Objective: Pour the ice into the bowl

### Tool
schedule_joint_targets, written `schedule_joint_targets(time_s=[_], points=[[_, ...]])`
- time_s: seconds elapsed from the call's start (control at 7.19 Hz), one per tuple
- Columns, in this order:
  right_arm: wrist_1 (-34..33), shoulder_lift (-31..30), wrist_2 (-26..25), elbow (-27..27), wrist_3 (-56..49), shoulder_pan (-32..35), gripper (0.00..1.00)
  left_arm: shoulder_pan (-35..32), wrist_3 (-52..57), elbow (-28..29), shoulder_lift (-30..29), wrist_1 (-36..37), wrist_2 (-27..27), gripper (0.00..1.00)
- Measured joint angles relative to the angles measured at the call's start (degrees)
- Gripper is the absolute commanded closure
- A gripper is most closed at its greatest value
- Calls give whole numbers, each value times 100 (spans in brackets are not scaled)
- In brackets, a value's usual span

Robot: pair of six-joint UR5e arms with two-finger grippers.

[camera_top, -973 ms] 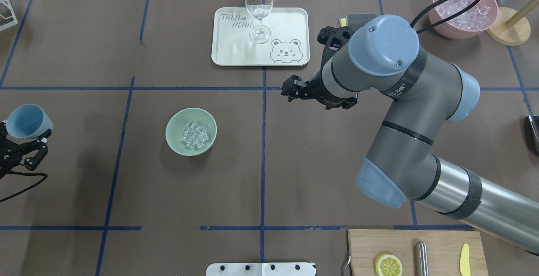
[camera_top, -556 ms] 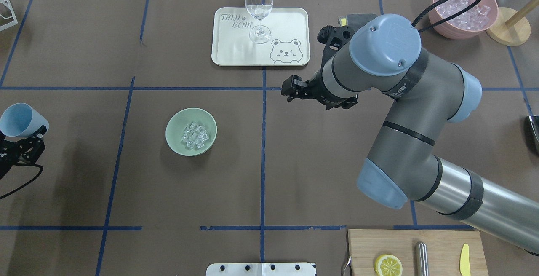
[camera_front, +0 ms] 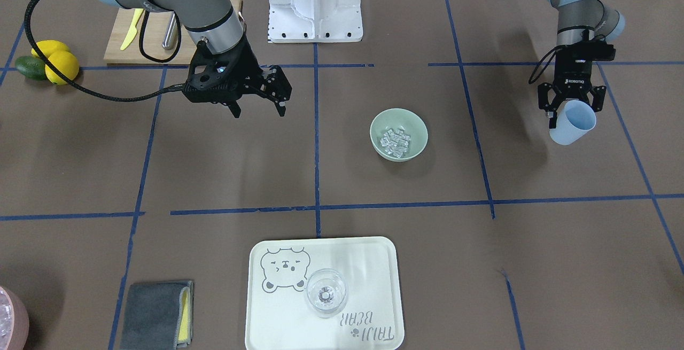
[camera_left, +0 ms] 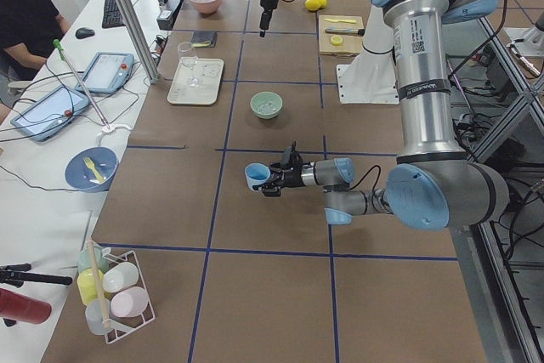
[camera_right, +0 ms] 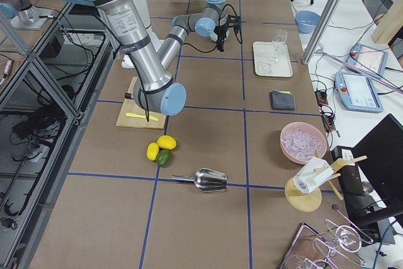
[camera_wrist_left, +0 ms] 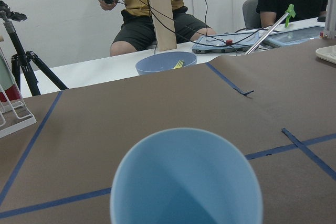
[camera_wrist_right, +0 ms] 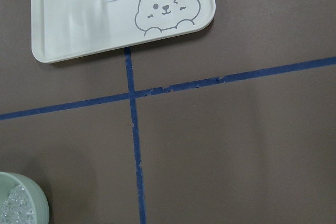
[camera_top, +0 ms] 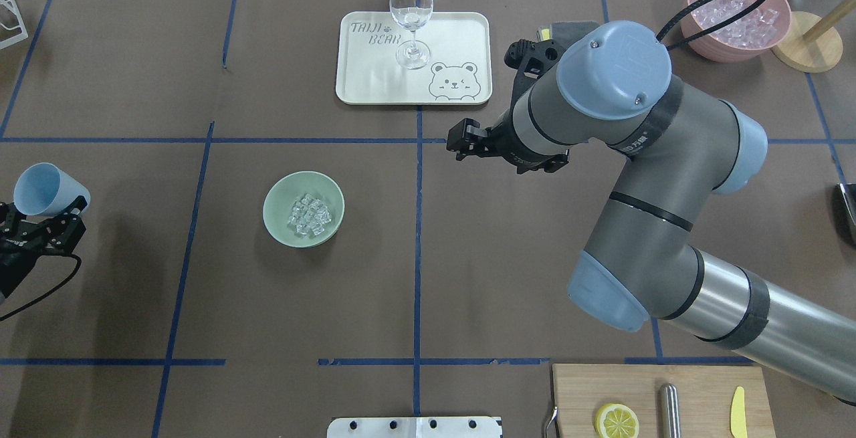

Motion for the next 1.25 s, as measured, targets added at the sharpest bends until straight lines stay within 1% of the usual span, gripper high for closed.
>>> schedule_joint_targets(time_s=[0.14, 0.28, 0.42, 0.69, 0.83, 0.97, 1.11, 1.25], points=[[0, 3, 0, 2, 0, 0, 0, 20, -63, 21, -40, 6, -2, 98], [-2, 3, 0, 12, 0, 0, 0, 42, -97, 36, -56, 15, -8, 75], [-4, 3, 0, 24, 0, 0, 0, 66, -105, 45, -60, 58, -23, 69], [-7, 2, 0, 36, 0, 0, 0, 121, -100, 50, -63, 236, -45, 36], [-8, -2, 0, 38, 0, 0, 0, 144, -103, 51, -63, 272, -48, 31], [-9, -4, 1, 38, 0, 0, 0, 158, -111, 51, -63, 283, -53, 8], [-9, -3, 0, 39, 0, 0, 0, 161, -119, 50, -66, 281, -64, 0], [-9, 0, -1, 39, 0, 0, 0, 164, -148, 55, -75, 279, -71, 0]])
